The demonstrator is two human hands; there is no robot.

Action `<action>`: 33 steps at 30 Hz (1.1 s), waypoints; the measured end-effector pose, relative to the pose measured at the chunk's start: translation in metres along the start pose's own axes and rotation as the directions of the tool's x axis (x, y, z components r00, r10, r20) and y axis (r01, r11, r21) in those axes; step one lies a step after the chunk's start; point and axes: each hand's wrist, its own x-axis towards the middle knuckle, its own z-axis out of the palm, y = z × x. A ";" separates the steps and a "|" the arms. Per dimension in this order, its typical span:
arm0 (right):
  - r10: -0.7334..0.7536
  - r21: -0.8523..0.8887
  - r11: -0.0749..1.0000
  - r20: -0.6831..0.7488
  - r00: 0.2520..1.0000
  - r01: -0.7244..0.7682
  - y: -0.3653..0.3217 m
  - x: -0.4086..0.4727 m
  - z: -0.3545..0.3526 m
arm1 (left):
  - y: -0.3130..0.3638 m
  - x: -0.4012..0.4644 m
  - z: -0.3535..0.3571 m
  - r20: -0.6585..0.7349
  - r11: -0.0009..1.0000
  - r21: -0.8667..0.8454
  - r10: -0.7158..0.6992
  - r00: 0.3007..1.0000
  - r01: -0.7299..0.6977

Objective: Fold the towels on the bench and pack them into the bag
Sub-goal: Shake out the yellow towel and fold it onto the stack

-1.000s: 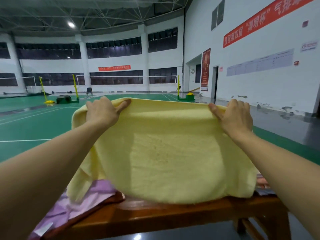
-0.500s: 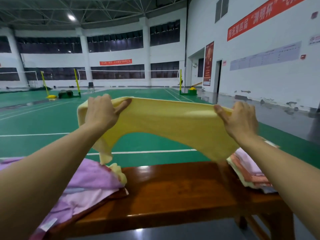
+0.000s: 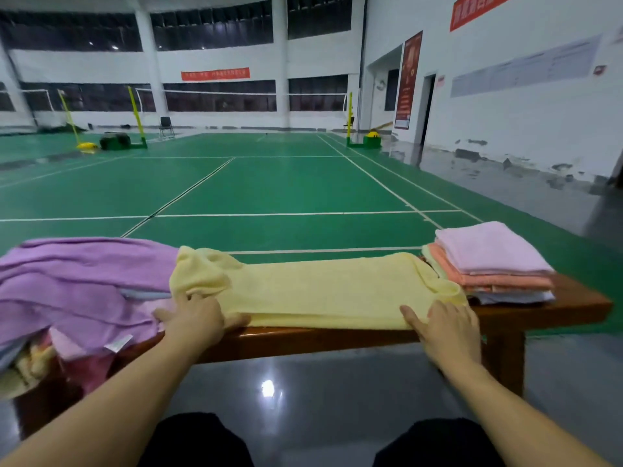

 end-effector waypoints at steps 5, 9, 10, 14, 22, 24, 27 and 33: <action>-0.012 -0.036 0.999 0.052 0.999 0.014 0.001 0.009 -0.015 | 0.006 -0.009 -0.001 -0.030 1.000 0.013 0.019 0.999 -0.018; -0.005 -0.024 1.000 0.025 1.000 0.005 0.000 0.018 -0.018 | 0.004 -0.014 -0.011 -0.037 0.999 -0.032 -0.015 0.999 0.014; 0.031 0.003 1.000 0.033 0.999 -0.031 0.000 0.019 -0.018 | 0.002 -0.013 -0.015 -0.014 0.999 -0.035 -0.016 1.000 0.016; 0.098 -0.004 0.995 0.075 0.992 -0.098 0.000 0.026 -0.020 | 0.001 -0.017 -0.030 0.141 0.996 0.005 -0.084 0.986 0.084; -0.016 0.052 0.998 -0.091 0.996 0.021 0.002 0.051 -0.033 | 0.107 -0.014 -0.023 -0.016 0.954 -0.116 0.275 0.961 -0.275; -0.032 0.159 0.986 -0.119 0.992 0.050 0.001 0.071 -0.040 | 0.149 -0.011 -0.009 -0.014 0.870 -0.284 0.417 0.909 -0.403; -0.050 0.336 0.939 -0.065 0.997 0.069 0.005 0.112 -0.048 | 0.211 -0.010 0.004 -0.107 0.674 -0.535 0.544 0.832 -0.509; -0.129 0.440 0.894 0.070 0.989 0.086 0.000 0.192 -0.060 | 0.322 -0.001 0.002 -0.092 0.239 -0.931 0.577 0.812 -0.275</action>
